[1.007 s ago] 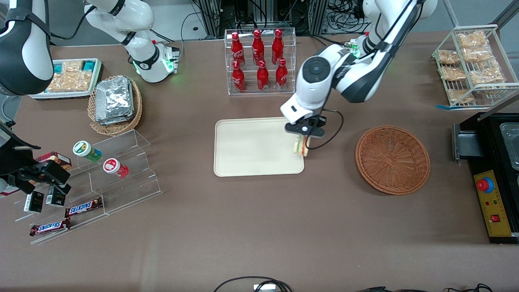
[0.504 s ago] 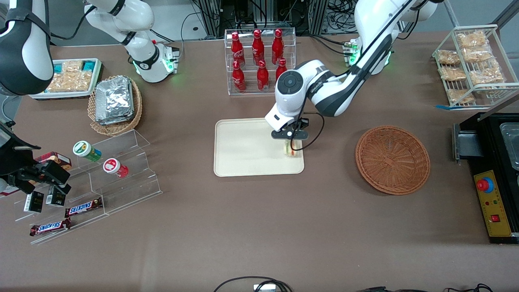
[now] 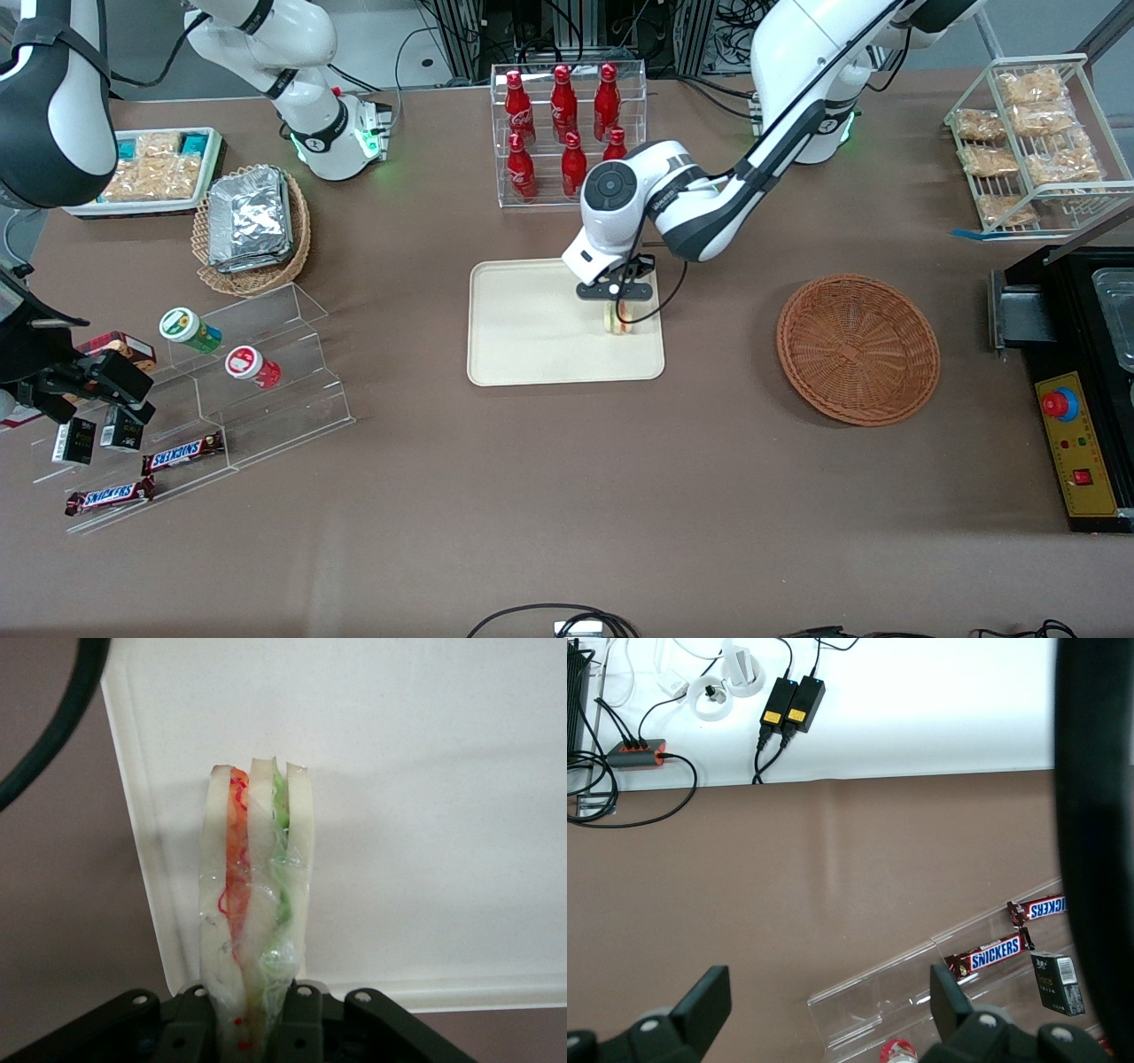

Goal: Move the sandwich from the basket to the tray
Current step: 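Lower the sandwich onto the tray and open the left gripper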

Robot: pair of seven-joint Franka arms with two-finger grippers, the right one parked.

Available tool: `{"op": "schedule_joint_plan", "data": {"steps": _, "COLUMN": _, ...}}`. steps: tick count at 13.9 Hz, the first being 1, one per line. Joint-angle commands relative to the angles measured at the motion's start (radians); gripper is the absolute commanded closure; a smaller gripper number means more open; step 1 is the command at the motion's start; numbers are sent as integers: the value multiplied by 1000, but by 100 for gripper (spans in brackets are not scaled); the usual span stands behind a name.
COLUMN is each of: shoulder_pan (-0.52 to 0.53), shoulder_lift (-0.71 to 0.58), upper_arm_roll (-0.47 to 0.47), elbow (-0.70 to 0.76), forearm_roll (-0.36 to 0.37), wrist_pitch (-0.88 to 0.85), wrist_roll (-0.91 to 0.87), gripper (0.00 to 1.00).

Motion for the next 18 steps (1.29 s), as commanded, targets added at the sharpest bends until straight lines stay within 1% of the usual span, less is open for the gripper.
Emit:
{"op": "schedule_joint_plan", "data": {"steps": 1, "shoulder_pan": -20, "shoulder_lift": 31, "upper_arm_roll": 10, "elbow": 20, "forearm_roll": 46, "wrist_pitch": -8, "wrist_roll": -22, "gripper": 94}}
{"op": "schedule_joint_plan", "data": {"steps": 3, "shoulder_pan": -20, "shoulder_lift": 57, "upper_arm_roll": 10, "elbow": 20, "forearm_roll": 80, "wrist_pitch": -8, "wrist_roll": -23, "gripper": 89}}
{"op": "schedule_joint_plan", "data": {"steps": 4, "shoulder_pan": -22, "shoulder_lift": 65, "upper_arm_roll": 10, "elbow": 20, "forearm_roll": 94, "wrist_pitch": -8, "wrist_roll": -40, "gripper": 84}}
{"op": "schedule_joint_plan", "data": {"steps": 5, "shoulder_pan": -22, "shoulder_lift": 71, "upper_arm_roll": 10, "elbow": 20, "forearm_roll": 108, "wrist_pitch": -8, "wrist_roll": -61, "gripper": 76}}
{"op": "schedule_joint_plan", "data": {"steps": 6, "shoulder_pan": -22, "shoulder_lift": 74, "upper_arm_roll": 10, "elbow": 20, "forearm_roll": 112, "wrist_pitch": -8, "wrist_roll": -74, "gripper": 65}}
{"op": "schedule_joint_plan", "data": {"steps": 7, "shoulder_pan": -22, "shoulder_lift": 77, "upper_arm_roll": 10, "elbow": 20, "forearm_roll": 112, "wrist_pitch": -9, "wrist_roll": -75, "gripper": 46}}
{"op": "schedule_joint_plan", "data": {"steps": 8, "shoulder_pan": -22, "shoulder_lift": 82, "upper_arm_roll": 10, "elbow": 23, "forearm_roll": 112, "wrist_pitch": -11, "wrist_roll": -77, "gripper": 22}}
{"op": "schedule_joint_plan", "data": {"steps": 9, "shoulder_pan": -20, "shoulder_lift": 83, "upper_arm_roll": 10, "elbow": 26, "forearm_roll": 111, "wrist_pitch": -14, "wrist_roll": -78, "gripper": 0}}
{"op": "schedule_joint_plan", "data": {"steps": 13, "shoulder_pan": -8, "shoulder_lift": 66, "upper_arm_roll": 10, "elbow": 62, "forearm_roll": 103, "wrist_pitch": -26, "wrist_roll": -118, "gripper": 0}}
{"op": "schedule_joint_plan", "data": {"steps": 18, "shoulder_pan": -3, "shoulder_lift": 60, "upper_arm_roll": 11, "elbow": 246, "forearm_roll": 97, "wrist_pitch": -222, "wrist_roll": -140, "gripper": 0}}
